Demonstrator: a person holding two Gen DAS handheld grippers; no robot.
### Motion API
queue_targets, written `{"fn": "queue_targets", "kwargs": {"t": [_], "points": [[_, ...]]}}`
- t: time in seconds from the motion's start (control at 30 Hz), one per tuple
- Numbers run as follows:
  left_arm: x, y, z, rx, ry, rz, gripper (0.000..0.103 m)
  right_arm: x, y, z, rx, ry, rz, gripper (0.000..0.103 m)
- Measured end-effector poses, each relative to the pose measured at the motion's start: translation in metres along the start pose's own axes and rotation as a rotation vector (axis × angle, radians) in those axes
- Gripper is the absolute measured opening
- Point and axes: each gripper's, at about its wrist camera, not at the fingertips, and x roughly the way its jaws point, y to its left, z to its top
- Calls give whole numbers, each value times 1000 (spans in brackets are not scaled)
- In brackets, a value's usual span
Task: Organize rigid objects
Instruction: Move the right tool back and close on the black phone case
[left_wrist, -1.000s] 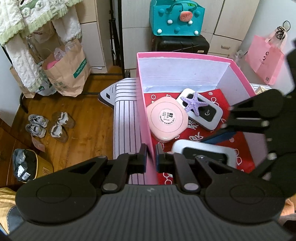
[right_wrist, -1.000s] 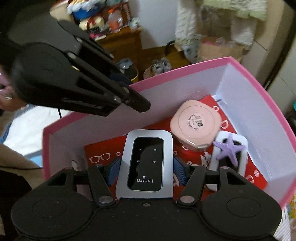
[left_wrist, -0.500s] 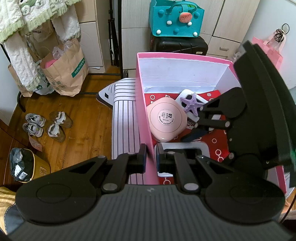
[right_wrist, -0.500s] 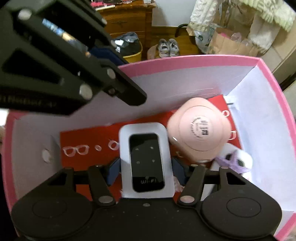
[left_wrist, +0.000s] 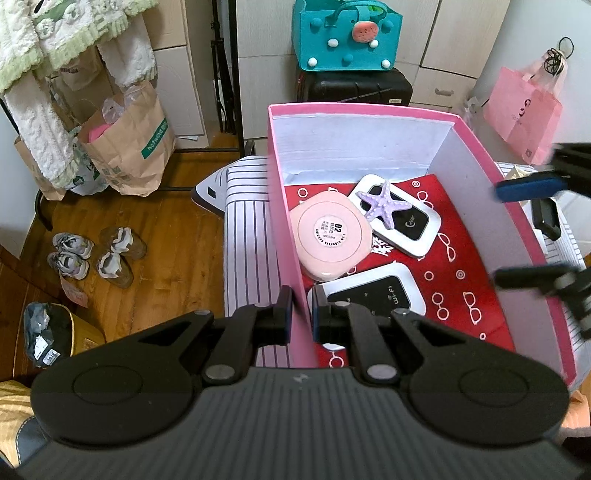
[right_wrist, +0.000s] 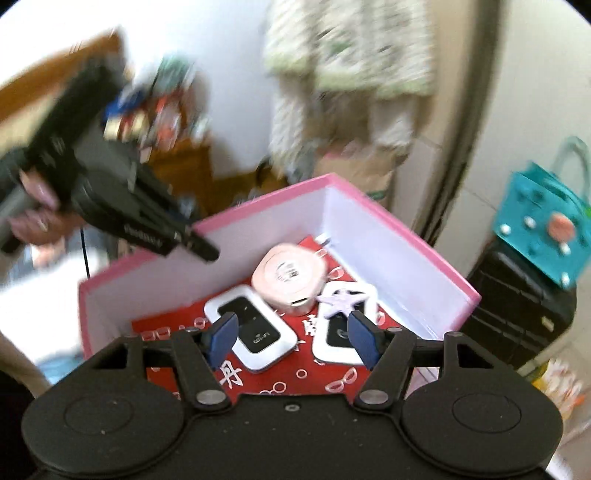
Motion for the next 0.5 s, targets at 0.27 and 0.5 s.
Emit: {"fn": "queue_targets", "kwargs": {"t": [0.27, 0.5], "points": [[0, -7, -2, 30, -10, 23, 9, -52, -31, -61, 231, -192, -184, 73], [-5, -8, -8, 37, -22, 13, 10, -68, -44, -108, 364, -210, -308, 74]]}}
